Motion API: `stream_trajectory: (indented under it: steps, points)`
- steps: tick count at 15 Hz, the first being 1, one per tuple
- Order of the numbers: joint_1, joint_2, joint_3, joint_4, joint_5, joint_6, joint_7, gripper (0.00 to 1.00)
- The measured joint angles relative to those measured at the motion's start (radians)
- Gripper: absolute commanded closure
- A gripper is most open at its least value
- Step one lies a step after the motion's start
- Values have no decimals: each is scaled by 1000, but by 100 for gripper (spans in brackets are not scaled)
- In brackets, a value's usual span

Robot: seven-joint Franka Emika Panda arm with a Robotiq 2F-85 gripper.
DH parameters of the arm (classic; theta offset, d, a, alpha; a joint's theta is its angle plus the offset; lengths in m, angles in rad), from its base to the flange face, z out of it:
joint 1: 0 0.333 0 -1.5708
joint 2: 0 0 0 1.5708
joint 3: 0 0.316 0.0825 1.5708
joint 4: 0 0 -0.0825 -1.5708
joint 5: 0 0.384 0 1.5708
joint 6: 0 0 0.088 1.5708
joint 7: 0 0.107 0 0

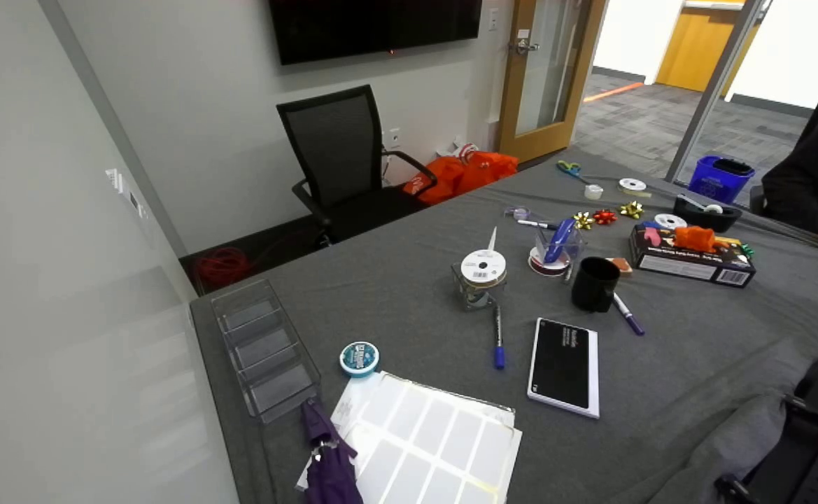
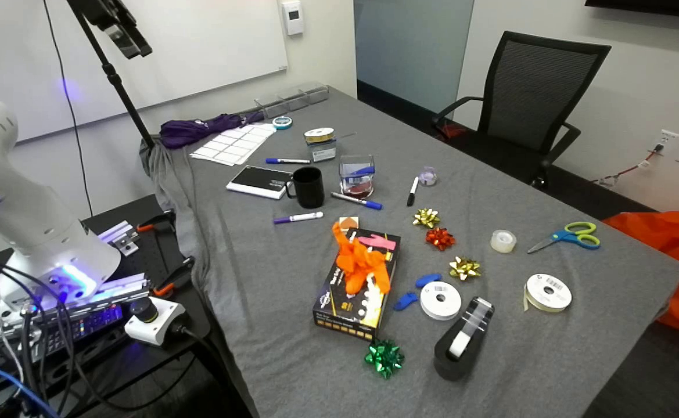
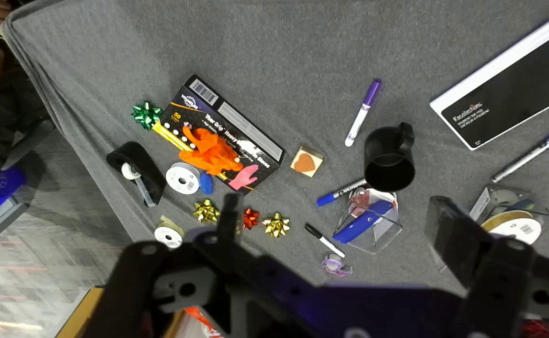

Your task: Put the black cup on the black object on the left

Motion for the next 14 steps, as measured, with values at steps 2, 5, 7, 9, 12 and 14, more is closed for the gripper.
stream_trajectory:
  steps: [2,5,7,9,12,14]
  points:
    - [0,0,0,0,0,0,0,0]
    - [0,0,0,0,0,0,0,0]
    - [0,0,0,0,0,0,0,0]
    - [0,0,0,0,0,0,0,0]
    - [2,0,0,0,0,0,3,0]
    - [3,5,0,0,4,7,41,0]
